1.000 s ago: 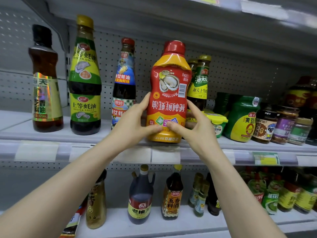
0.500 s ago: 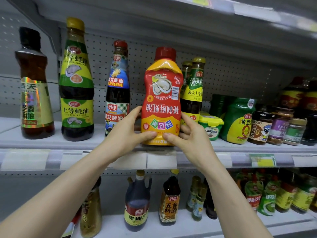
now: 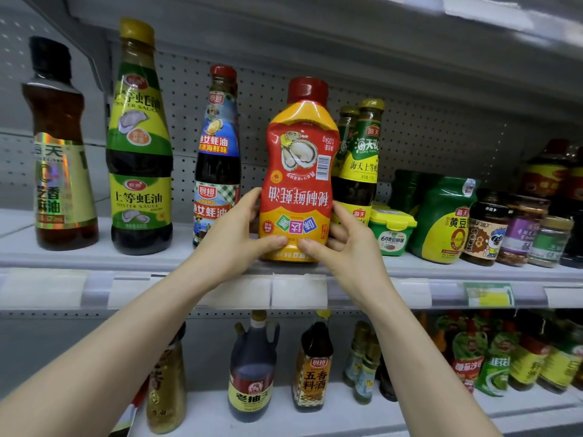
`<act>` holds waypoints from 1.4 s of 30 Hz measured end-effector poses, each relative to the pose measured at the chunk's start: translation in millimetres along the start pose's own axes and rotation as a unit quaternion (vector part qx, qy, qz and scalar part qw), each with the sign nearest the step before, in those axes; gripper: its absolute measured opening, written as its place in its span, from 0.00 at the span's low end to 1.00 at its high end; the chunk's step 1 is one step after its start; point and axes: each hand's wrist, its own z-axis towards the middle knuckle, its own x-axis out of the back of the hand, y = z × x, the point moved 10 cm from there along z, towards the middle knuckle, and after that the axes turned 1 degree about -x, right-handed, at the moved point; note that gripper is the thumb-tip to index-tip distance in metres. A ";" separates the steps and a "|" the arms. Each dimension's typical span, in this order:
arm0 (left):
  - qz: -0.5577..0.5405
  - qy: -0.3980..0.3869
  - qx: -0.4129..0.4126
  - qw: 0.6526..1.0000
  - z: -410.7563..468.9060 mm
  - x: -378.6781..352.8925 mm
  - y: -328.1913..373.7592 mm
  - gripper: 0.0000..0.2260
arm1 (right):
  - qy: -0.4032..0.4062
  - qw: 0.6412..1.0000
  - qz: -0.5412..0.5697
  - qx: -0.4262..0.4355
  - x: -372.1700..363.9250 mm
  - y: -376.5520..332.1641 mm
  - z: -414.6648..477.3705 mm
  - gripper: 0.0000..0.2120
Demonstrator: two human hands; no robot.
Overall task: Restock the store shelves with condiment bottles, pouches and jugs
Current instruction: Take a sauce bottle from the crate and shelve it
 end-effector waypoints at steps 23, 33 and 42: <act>0.262 0.120 -0.118 0.950 -20.3 0.1 30.9 0.45 | 0.081 0.940 -0.308 0.123 -10.2 -30.2 -19.2 0.42; 0.262 0.117 -0.104 0.952 -8.5 -0.4 30.6 0.48 | 0.037 0.940 -0.333 0.064 -12.7 -27.1 0.6 0.49; 0.294 0.110 -0.092 0.945 2.7 -4.7 25.4 0.46 | 0.031 0.932 -0.357 0.052 -18.9 -21.7 18.3 0.50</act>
